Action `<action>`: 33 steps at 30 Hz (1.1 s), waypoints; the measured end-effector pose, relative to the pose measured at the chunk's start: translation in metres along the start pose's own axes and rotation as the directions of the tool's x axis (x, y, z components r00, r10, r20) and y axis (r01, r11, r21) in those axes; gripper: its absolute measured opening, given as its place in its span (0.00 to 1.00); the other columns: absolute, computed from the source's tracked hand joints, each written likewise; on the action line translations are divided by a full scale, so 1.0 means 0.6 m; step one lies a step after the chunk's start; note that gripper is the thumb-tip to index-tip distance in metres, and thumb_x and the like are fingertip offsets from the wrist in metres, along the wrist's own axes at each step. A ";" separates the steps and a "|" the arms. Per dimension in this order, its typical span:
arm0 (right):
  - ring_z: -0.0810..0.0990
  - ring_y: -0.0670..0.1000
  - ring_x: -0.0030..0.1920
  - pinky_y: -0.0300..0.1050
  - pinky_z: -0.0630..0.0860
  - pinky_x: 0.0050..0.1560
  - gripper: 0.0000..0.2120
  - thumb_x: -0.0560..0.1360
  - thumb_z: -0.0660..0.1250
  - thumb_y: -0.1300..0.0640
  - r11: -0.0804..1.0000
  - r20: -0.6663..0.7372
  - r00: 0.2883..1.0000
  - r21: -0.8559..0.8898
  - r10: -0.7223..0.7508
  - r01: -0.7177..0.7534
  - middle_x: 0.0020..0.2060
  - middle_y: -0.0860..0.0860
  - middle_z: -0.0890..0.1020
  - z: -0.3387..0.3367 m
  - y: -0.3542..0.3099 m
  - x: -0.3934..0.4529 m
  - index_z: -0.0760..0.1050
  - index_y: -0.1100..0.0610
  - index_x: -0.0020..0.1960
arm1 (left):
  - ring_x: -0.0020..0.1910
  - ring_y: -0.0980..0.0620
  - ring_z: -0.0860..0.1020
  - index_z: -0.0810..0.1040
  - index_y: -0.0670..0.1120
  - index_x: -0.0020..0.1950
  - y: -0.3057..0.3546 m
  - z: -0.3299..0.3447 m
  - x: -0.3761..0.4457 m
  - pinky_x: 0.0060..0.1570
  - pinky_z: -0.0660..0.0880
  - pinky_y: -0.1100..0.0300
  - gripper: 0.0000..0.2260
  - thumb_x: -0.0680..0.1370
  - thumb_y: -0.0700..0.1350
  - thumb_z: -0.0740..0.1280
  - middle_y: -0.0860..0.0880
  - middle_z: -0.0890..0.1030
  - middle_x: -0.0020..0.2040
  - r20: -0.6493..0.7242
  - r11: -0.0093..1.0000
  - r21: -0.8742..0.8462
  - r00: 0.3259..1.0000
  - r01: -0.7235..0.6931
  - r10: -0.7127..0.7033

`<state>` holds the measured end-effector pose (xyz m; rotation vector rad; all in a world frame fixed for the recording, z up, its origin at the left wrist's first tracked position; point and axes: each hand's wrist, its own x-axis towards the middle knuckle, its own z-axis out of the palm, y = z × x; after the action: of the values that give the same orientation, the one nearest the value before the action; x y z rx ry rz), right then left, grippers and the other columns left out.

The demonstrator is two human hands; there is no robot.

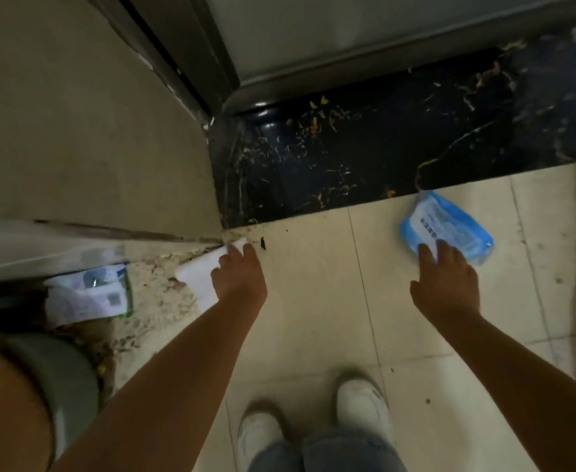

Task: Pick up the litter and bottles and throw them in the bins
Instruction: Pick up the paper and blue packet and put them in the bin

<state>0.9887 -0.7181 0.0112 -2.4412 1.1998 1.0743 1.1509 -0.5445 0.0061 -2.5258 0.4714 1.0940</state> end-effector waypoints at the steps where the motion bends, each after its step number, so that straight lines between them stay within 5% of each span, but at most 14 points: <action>1: 0.55 0.61 0.75 0.56 0.62 0.74 0.30 0.77 0.61 0.59 1.000 -0.029 0.999 -0.017 0.024 -0.025 0.75 0.61 0.55 0.012 -0.001 0.025 0.52 0.57 0.75 | 0.73 0.42 0.62 0.47 0.42 0.77 0.009 0.012 0.030 0.70 0.65 0.51 0.30 0.80 0.42 0.60 0.39 0.54 0.77 0.015 0.999 -0.009 0.999 0.045 -0.045; 5: 0.47 0.62 0.77 0.59 0.62 0.73 0.34 0.77 0.61 0.64 0.992 -0.078 0.990 0.069 0.115 -0.109 0.77 0.60 0.46 0.055 -0.007 0.089 0.46 0.56 0.76 | 0.72 0.41 0.65 0.53 0.37 0.76 0.021 0.058 0.127 0.66 0.66 0.59 0.22 0.83 0.41 0.53 0.36 0.58 0.76 -0.031 1.000 -0.002 0.999 -0.010 0.010; 7: 0.55 0.63 0.74 0.59 0.67 0.68 0.32 0.75 0.61 0.68 0.983 -0.085 0.989 0.146 0.125 -0.112 0.75 0.63 0.54 0.076 -0.006 0.110 0.51 0.59 0.75 | 0.69 0.41 0.68 0.62 0.37 0.72 0.022 0.062 0.154 0.63 0.67 0.62 0.18 0.83 0.40 0.53 0.37 0.67 0.72 -0.019 0.998 0.024 0.998 -0.059 0.060; 11: 0.68 0.65 0.63 0.60 0.73 0.59 0.17 0.76 0.55 0.71 0.981 -0.094 0.989 0.170 0.114 -0.097 0.61 0.67 0.71 0.101 0.002 0.133 0.65 0.69 0.65 | 0.70 0.42 0.69 0.67 0.36 0.70 0.028 0.050 0.155 0.61 0.72 0.73 0.16 0.82 0.37 0.56 0.37 0.69 0.71 0.019 0.992 0.085 0.996 -0.090 0.088; 15: 0.75 0.64 0.59 0.56 0.75 0.56 0.14 0.78 0.54 0.69 0.988 -0.088 0.990 0.114 0.112 -0.101 0.56 0.65 0.77 0.092 0.006 0.132 0.72 0.67 0.61 | 0.69 0.42 0.70 0.68 0.35 0.68 0.064 0.037 0.114 0.69 0.67 0.53 0.15 0.81 0.36 0.58 0.38 0.71 0.69 -0.044 0.973 0.197 0.990 -0.121 0.132; 20: 0.79 0.66 0.51 0.55 0.73 0.53 0.15 0.74 0.52 0.67 0.971 -0.209 0.971 0.228 0.118 -0.069 0.50 0.68 0.80 0.041 0.007 0.056 0.76 0.70 0.52 | 0.60 0.44 0.77 0.75 0.38 0.60 0.088 -0.004 0.014 0.59 0.74 0.56 0.10 0.80 0.36 0.61 0.40 0.78 0.62 -0.024 0.966 0.123 0.972 -0.229 0.233; 24: 0.79 0.63 0.52 0.50 0.72 0.50 0.12 0.74 0.58 0.67 0.934 -0.139 0.985 0.355 0.102 -0.047 0.51 0.66 0.80 -0.031 0.020 -0.073 0.75 0.68 0.54 | 0.61 0.44 0.75 0.73 0.38 0.61 0.118 -0.068 -0.132 0.62 0.72 0.55 0.10 0.80 0.39 0.60 0.40 0.76 0.62 -0.041 0.937 0.030 0.936 -0.349 0.350; 33: 0.76 0.60 0.41 0.47 0.65 0.38 0.11 0.75 0.57 0.65 0.670 -0.040 0.924 0.700 0.381 -0.246 0.48 0.63 0.81 -0.151 0.206 -0.378 0.77 0.67 0.50 | 0.53 0.41 0.79 0.79 0.38 0.56 0.207 -0.209 -0.463 0.49 0.76 0.53 0.10 0.78 0.34 0.61 0.40 0.81 0.54 -0.207 0.682 0.071 0.658 -0.728 0.724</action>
<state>0.8511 -0.7054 0.2478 -1.7968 1.7446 0.3303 0.9967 -0.6638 0.2708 -2.5127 1.6632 1.0332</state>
